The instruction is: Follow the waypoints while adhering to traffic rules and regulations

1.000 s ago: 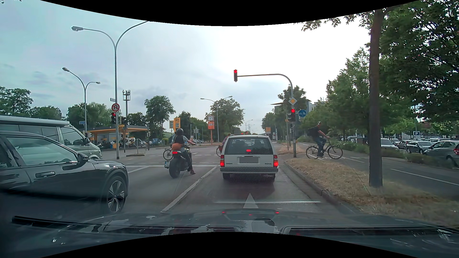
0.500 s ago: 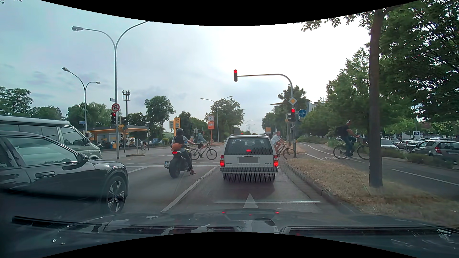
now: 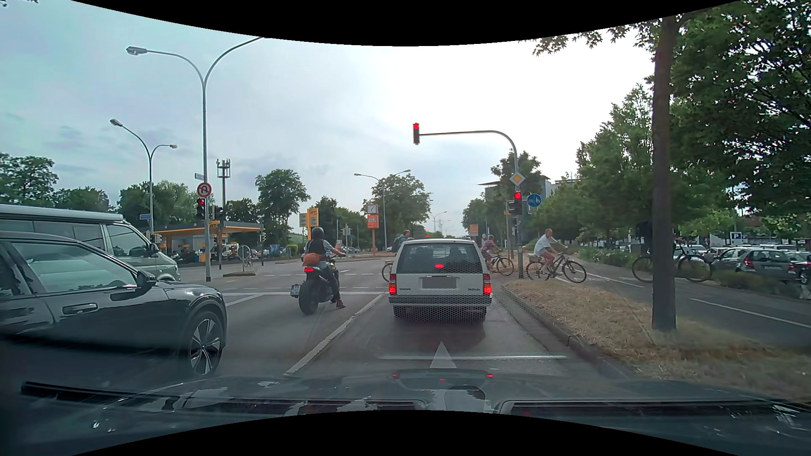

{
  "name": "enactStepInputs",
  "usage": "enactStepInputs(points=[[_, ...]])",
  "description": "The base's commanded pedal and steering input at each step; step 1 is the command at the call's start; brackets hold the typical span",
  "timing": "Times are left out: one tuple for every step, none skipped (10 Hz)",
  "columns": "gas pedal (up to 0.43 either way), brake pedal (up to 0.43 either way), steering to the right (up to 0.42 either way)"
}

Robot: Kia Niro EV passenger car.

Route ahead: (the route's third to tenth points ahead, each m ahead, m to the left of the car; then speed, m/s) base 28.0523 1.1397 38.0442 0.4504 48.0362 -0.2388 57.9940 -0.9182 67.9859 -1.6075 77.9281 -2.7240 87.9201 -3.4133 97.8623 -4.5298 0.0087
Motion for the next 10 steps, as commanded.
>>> enactStepInputs(points=[[0.0, 0.0, 0.011], [0.0, 0.0, 0.011], [0.0, 0.0, 0.011], [0.0, 0.0, 0.011], [0.0, 0.0, 0.011], [0.0, 0.0, 0.011], [0.0, 0.0, 0.011], [0.0, 0.0, 0.011], [0.0, 0.0, 0.011], [0.0, 0.0, 0.011]])
